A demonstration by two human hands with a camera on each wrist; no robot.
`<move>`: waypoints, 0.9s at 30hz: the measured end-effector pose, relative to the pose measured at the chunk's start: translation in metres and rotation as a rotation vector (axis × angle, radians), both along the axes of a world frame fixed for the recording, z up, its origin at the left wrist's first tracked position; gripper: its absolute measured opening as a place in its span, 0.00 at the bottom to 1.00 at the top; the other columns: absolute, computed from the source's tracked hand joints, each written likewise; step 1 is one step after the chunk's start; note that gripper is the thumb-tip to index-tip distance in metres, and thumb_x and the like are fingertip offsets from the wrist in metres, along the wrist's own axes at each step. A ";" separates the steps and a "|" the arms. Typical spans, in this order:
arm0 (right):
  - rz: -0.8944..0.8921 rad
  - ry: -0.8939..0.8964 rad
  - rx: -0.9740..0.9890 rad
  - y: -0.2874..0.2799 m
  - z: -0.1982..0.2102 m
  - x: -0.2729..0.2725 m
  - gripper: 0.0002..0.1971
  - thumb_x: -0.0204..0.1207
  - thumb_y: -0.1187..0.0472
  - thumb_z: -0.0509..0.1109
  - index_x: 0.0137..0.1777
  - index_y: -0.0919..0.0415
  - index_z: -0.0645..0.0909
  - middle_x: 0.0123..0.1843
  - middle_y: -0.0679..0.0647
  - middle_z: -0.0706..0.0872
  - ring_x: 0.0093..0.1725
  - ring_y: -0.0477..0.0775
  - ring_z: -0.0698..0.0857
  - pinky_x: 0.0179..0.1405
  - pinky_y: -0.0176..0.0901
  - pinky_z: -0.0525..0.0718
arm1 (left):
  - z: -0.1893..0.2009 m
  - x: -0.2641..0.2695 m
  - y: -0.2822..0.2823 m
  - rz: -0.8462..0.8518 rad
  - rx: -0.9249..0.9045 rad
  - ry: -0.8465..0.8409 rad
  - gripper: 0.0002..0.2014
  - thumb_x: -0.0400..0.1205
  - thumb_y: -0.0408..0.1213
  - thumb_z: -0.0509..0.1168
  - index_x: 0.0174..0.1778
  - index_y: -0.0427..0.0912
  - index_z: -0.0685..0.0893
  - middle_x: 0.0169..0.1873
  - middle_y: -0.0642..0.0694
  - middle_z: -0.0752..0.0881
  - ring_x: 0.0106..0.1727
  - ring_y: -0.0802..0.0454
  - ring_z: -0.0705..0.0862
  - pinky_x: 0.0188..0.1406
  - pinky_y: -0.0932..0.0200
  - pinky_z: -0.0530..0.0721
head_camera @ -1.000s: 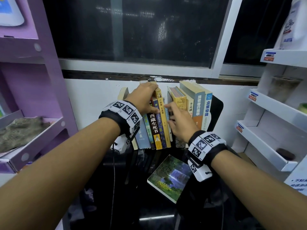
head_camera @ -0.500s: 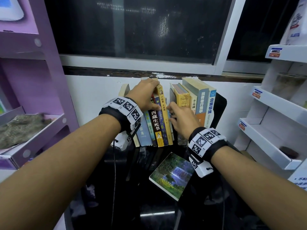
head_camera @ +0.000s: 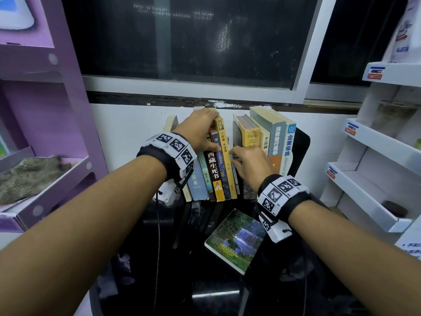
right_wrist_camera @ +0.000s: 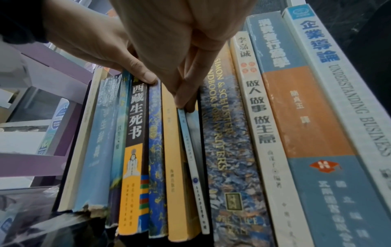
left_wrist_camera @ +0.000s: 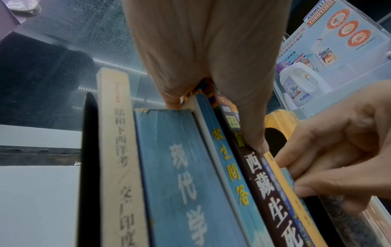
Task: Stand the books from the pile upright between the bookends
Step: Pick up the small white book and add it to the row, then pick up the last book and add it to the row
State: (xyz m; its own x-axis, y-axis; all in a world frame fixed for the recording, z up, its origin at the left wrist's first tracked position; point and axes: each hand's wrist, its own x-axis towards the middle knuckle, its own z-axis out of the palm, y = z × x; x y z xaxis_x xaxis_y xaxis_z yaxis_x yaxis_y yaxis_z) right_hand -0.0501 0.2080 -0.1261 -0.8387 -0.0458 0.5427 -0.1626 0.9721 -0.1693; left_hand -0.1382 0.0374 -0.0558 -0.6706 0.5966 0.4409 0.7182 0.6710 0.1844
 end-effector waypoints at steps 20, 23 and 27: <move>0.028 -0.212 0.026 0.017 0.012 0.085 0.30 0.72 0.44 0.79 0.70 0.57 0.80 0.65 0.54 0.82 0.65 0.55 0.80 0.65 0.54 0.81 | -0.026 0.091 -0.040 -0.156 -0.054 0.006 0.41 0.72 0.60 0.75 0.80 0.51 0.72 0.75 0.49 0.72 0.77 0.50 0.67 0.78 0.46 0.71; 0.016 -0.304 0.047 0.020 0.009 0.106 0.30 0.72 0.37 0.75 0.65 0.57 0.81 0.59 0.53 0.80 0.59 0.53 0.79 0.61 0.50 0.81 | -0.044 0.106 -0.044 -0.176 -0.182 -0.123 0.38 0.73 0.59 0.75 0.78 0.50 0.74 0.72 0.48 0.75 0.72 0.51 0.73 0.73 0.53 0.74; -0.028 -0.455 0.087 0.021 -0.003 0.124 0.31 0.68 0.26 0.69 0.55 0.54 0.81 0.52 0.48 0.77 0.51 0.48 0.76 0.51 0.43 0.78 | -0.073 0.117 -0.046 -0.161 -0.257 -0.306 0.32 0.74 0.55 0.77 0.71 0.45 0.80 0.61 0.49 0.83 0.54 0.55 0.83 0.53 0.61 0.82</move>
State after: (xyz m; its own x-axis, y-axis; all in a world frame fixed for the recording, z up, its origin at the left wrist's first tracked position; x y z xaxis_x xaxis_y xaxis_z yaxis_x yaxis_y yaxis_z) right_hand 0.0743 0.2290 -0.1289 -0.9922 -0.0485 0.1146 -0.0640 0.9887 -0.1353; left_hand -0.0208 -0.0086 -0.1293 -0.6370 0.7686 0.0591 0.7554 0.6071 0.2466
